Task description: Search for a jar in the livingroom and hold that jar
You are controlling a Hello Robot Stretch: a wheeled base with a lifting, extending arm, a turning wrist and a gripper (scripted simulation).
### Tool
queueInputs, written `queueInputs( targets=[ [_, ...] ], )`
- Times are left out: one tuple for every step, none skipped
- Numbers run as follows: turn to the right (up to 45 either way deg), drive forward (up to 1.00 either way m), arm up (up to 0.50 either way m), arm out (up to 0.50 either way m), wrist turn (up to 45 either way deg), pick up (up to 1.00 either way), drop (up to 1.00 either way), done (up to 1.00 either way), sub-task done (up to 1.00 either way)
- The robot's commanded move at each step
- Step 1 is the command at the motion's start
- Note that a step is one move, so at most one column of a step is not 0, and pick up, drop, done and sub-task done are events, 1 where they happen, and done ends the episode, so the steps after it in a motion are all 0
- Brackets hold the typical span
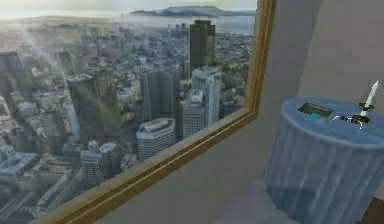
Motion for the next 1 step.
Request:
queueInputs(
  targets=[
    [0.0, 0.0, 0.0, 0.0, 45.0, 0.0, 0.0, 0.0, 0.0]
  ],
)
